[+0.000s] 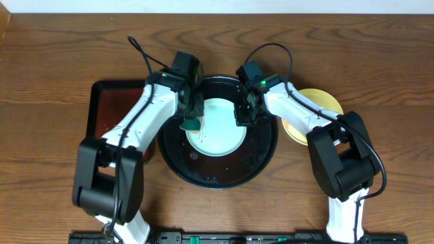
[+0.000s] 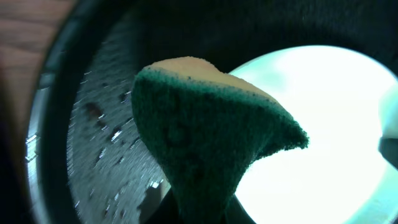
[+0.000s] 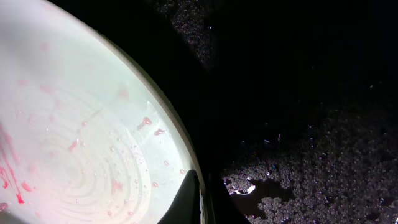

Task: Clean dirty plates on tray and stack at the side
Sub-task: 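Scrub the held pale green plate with the sponge in left gripper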

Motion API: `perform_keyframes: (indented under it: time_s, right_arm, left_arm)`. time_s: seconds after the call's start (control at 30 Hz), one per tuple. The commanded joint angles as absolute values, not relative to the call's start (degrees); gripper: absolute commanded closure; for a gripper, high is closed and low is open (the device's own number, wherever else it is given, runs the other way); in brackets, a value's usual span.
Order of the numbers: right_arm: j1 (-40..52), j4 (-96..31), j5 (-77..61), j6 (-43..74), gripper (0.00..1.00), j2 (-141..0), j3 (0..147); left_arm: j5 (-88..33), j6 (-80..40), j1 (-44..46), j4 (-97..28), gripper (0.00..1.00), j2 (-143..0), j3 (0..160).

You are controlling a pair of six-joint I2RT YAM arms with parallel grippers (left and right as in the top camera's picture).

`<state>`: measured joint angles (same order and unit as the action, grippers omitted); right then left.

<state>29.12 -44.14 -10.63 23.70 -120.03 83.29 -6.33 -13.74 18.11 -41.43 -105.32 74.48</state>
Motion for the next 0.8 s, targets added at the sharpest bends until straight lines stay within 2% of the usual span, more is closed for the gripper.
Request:
perform_keyframes:
  time_s: [0.0, 0.3, 0.37, 0.53, 0.67, 0.77]
  right_arm:
    - [29.34, -44.14, -9.69, 24.77, 0.99, -121.10, 81.62]
    - [29.34, -44.12, -9.45, 24.80, 0.99, -121.10, 81.62]
    - [29.34, -44.10, -9.37, 24.80, 0.99, -121.10, 81.62]
    - [29.34, -43.90, -9.32, 24.80, 0.99, -121.10, 81.62]
    - [29.34, -43.92, -9.32, 24.80, 0.99, -121.10, 81.62]
    - [29.34, -43.94, -9.34, 24.80, 0.99, -121.10, 81.62]
  left_arm:
    - [-6.68, -10.24, 19.49, -39.64, 0.93, -109.43, 73.91]
    - [-12.86, -10.09, 22.96, -41.17, 0.93, -114.72, 73.91]
    - [-16.75, -9.52, 23.62, -42.13, 0.93, -114.67, 73.93]
    - [-33.10, 0.73, 23.68, -42.48, 0.93, -114.67, 73.97]
    - [-30.61, 0.51, 22.63, -40.03, 0.93, -114.67, 74.06]
    - [-21.67, -3.95, 21.34, -36.86, 0.92, -114.67, 74.06]
